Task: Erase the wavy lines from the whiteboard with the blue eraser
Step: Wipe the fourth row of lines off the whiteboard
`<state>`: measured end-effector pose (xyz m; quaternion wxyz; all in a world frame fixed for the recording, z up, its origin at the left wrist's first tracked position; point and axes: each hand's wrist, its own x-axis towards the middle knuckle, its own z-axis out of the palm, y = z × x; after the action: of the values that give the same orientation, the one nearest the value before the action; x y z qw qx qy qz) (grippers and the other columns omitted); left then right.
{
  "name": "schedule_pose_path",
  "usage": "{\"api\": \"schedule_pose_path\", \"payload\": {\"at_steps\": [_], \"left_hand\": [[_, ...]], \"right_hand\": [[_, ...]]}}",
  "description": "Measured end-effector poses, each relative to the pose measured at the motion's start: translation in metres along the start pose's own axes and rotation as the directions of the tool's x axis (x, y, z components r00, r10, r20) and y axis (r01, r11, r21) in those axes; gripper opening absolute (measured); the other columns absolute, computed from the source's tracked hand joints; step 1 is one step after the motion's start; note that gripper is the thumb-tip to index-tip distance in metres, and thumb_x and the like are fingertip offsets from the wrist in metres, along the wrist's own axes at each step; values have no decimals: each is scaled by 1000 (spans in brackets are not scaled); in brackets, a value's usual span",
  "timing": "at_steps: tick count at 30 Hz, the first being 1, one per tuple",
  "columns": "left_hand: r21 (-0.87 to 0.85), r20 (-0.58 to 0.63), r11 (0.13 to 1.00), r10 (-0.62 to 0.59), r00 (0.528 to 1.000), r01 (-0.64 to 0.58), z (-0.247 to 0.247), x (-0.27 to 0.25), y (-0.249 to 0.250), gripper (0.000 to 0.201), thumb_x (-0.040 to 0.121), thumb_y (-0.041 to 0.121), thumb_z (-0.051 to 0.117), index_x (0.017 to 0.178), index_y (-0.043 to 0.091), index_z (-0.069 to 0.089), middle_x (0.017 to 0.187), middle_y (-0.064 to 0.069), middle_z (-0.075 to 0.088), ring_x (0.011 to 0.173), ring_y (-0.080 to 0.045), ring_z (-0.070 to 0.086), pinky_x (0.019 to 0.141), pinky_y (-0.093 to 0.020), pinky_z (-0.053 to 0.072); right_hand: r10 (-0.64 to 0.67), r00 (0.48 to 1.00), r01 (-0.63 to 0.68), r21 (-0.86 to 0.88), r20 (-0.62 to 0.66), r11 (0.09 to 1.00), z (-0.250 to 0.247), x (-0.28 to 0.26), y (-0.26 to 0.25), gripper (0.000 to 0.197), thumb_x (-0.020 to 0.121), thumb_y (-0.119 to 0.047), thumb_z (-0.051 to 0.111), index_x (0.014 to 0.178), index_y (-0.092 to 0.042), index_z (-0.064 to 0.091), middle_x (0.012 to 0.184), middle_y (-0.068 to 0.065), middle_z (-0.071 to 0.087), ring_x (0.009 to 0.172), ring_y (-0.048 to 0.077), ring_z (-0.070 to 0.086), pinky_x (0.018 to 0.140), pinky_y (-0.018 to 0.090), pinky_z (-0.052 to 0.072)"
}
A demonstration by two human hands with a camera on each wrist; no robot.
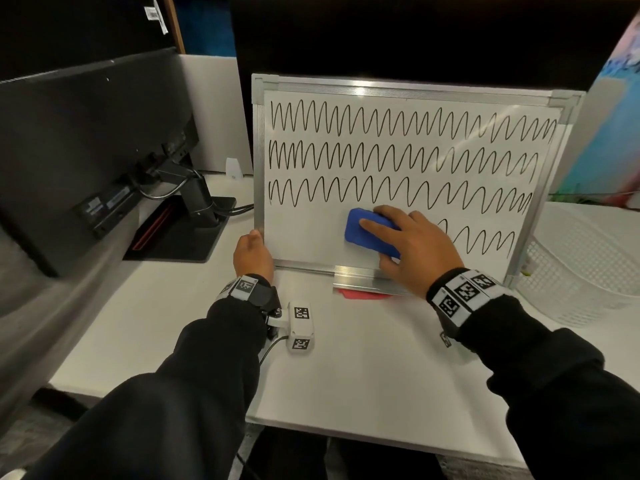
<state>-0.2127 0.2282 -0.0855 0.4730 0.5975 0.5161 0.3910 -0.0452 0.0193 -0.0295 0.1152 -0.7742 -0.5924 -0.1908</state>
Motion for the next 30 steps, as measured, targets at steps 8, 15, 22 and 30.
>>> {"api": "schedule_pose_path", "payload": {"at_steps": [8,15,22,30], "left_hand": [[-3,-11,1000,-1,1000,1,0,0,0,41,105,30,33,125,3,56,127,-19,58,118,-33,53,91,-32,41],[-69,-23,997,-19,1000,18,2,-3,2,41,104,28,29,125,4,56,127,-16,57,115,-30,52,89,-29,34],[-55,-12,998,-6,1000,6,1,-3,2,42,105,28,28,126,5,55,126,-16,56,115,-29,52,88,-29,33],[-43,-2,999,0,1000,-1,0,-4,3,42,105,28,27,126,4,55,127,-16,56,116,-29,51,88,-29,33]], "right_hand": [[-32,999,32,-6,-13,999,5,9,-10,59,80,-28,62,138,-32,47,140,-3,47,90,20,51,69,31,47],[-35,999,35,-15,17,999,3,-7,7,59,81,-29,62,138,-33,47,140,-4,47,91,21,51,71,33,48],[-154,980,162,-52,130,985,15,-6,-6,56,82,-31,64,137,-33,50,140,0,48,92,24,53,74,37,52],[-91,991,95,-39,97,995,7,-10,4,58,82,-32,64,137,-35,48,141,-2,47,92,22,53,74,34,49]]}}
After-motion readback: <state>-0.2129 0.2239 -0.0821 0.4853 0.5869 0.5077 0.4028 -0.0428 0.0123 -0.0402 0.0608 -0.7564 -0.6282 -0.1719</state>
